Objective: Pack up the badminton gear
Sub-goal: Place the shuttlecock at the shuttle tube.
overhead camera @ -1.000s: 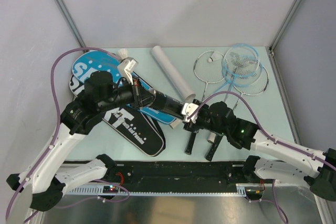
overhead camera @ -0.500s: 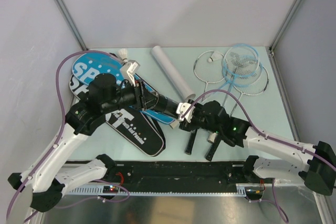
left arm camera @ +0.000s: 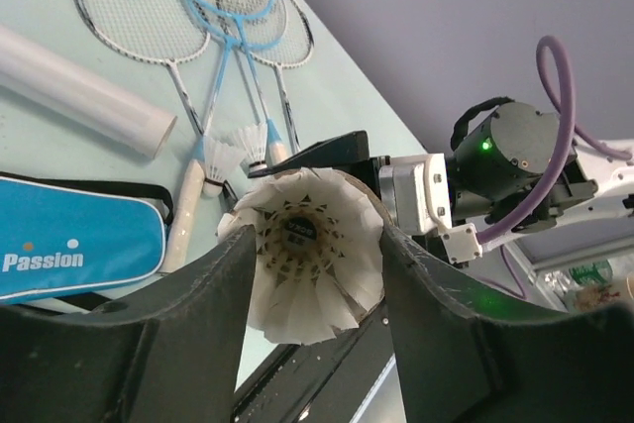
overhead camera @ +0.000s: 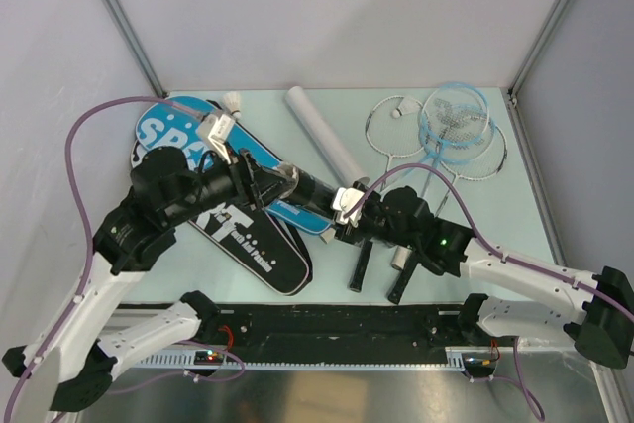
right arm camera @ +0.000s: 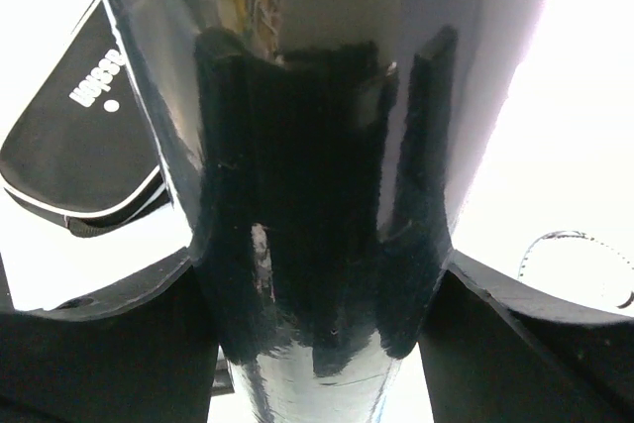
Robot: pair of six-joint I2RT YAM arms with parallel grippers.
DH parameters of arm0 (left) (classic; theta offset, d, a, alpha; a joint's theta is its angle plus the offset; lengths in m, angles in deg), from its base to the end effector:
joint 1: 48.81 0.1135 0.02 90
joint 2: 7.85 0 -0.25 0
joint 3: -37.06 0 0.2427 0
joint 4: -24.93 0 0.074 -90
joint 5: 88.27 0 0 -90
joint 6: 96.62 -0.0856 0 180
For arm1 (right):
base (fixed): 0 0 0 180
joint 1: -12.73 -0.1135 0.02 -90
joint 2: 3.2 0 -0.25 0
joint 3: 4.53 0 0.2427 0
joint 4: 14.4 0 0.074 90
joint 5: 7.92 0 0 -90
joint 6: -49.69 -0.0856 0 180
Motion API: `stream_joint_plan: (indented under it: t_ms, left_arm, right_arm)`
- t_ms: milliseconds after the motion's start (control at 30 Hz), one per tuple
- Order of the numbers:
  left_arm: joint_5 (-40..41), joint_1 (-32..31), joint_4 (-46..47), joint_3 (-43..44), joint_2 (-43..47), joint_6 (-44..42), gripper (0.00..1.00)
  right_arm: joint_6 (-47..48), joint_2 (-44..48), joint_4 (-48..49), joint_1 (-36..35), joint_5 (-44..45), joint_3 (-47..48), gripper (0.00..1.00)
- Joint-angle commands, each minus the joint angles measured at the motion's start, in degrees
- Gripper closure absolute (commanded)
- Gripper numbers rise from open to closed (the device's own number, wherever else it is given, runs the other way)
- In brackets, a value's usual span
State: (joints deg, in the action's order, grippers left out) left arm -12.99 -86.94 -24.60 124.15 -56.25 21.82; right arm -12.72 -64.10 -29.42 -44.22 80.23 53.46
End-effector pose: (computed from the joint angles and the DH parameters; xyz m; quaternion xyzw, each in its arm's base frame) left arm 0.1419 -0.1390 0.4227 0.1459 0.7548 -0.4293 0.4741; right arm 0.1573 0.2468 0.2705 -0.5509 0.5919 0.1617 0.5657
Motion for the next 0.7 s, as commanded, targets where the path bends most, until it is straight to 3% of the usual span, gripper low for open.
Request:
stream_joint_plan:
  t_ms: [0, 300, 667]
  left_arm:
    - [3.0, -0.7, 0.5, 2.4, 2.5, -1.5, 0.39]
    - [4.1, -0.7, 0.5, 4.4, 4.2, -2.8, 0.38]
    - [8.5, -0.6, -5.5, 7.7, -0.6, -4.0, 0.58]
  right_arm:
    - [-1.5, 1.1, 5.1, -0.4, -0.6, 3.1, 0.71]
    - [-1.9, 1.7, 4.9, -1.3, -1.0, 3.1, 0.71]
    - [-1.8, 2.0, 4.6, -2.4, -1.0, 3.2, 0.71]
